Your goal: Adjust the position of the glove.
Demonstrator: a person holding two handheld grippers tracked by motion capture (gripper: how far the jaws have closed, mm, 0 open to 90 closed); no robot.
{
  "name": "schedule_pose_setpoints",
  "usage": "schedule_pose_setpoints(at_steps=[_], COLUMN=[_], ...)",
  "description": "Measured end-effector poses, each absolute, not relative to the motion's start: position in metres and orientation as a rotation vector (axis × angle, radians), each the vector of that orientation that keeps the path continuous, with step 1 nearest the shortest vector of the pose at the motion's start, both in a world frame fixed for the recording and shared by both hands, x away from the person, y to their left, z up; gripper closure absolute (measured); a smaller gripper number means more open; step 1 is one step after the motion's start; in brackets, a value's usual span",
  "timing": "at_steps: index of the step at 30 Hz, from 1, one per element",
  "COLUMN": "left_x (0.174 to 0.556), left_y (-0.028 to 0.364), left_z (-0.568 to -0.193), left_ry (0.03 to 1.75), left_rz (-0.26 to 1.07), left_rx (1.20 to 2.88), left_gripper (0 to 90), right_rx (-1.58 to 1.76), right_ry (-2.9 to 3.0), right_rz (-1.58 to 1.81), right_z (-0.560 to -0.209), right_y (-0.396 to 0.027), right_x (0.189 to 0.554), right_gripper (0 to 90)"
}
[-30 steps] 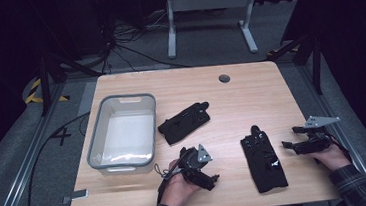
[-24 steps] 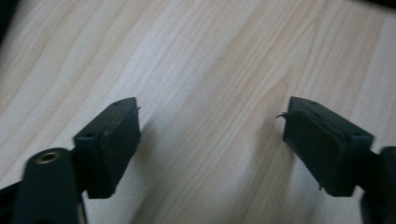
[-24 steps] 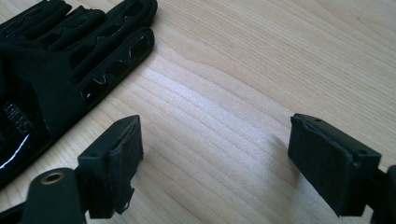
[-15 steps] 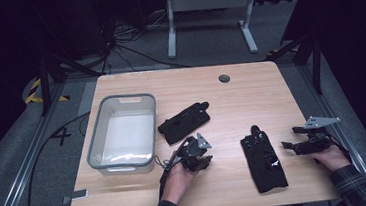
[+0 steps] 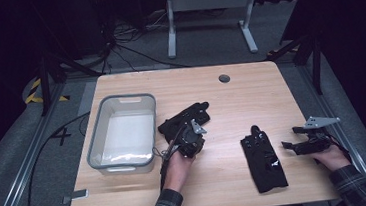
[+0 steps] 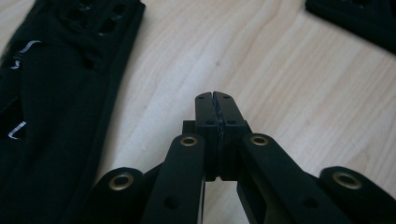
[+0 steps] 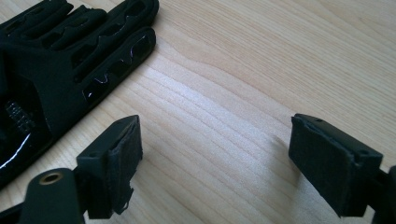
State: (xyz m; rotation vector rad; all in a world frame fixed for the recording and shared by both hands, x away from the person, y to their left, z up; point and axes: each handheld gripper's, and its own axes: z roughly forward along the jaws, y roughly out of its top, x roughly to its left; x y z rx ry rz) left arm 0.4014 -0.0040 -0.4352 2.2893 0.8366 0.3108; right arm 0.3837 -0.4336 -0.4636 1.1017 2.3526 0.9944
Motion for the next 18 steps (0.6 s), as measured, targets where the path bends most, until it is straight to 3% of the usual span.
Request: schedule_pose_setpoints(at_steps=[18], left_x=[0.445], left_y=[0.007], left_z=[-0.434], left_ry=[1.028], left_rz=[0.428], left_rx=[2.221], left_gripper=[89.8], right_rx=[1.1], right_ry=[2.355], right_rz=[0.994], right_z=[-0.464], right_y=[-0.434], right_x=[0.384], right_gripper=[17.9])
